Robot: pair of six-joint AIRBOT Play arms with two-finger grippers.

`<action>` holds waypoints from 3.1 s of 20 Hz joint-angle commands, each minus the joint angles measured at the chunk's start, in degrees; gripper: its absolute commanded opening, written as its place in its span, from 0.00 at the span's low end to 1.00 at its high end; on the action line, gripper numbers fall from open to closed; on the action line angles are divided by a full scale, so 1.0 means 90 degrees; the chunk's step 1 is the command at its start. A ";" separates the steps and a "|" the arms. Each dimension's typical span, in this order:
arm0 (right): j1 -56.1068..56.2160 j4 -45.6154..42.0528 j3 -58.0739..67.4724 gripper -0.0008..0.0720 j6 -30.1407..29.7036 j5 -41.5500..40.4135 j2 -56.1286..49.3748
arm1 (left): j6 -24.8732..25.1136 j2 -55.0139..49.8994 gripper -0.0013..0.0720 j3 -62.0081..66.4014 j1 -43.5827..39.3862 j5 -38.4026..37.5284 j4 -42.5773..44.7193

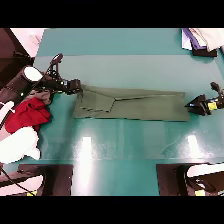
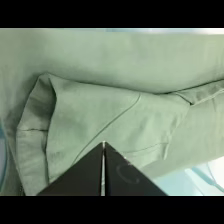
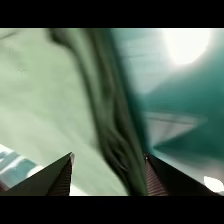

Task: Fold the shirts.

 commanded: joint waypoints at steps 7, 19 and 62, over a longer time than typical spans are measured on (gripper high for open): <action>0.0692 0.0799 0.0158 0.03 -0.0699 -0.0384 -0.0049 | 0.0015 -0.0204 0.05 0.0012 -0.0981 0.0221 -0.0112; 0.2521 0.2178 0.2759 0.03 0.0811 0.0585 0.1545 | -0.0328 -0.3478 0.05 0.3521 -0.2922 0.0316 -0.0350; 0.4369 0.0986 0.1914 0.89 0.0376 -0.0733 -0.0148 | -0.0427 -0.0056 0.05 0.3866 0.0435 -0.2220 0.2526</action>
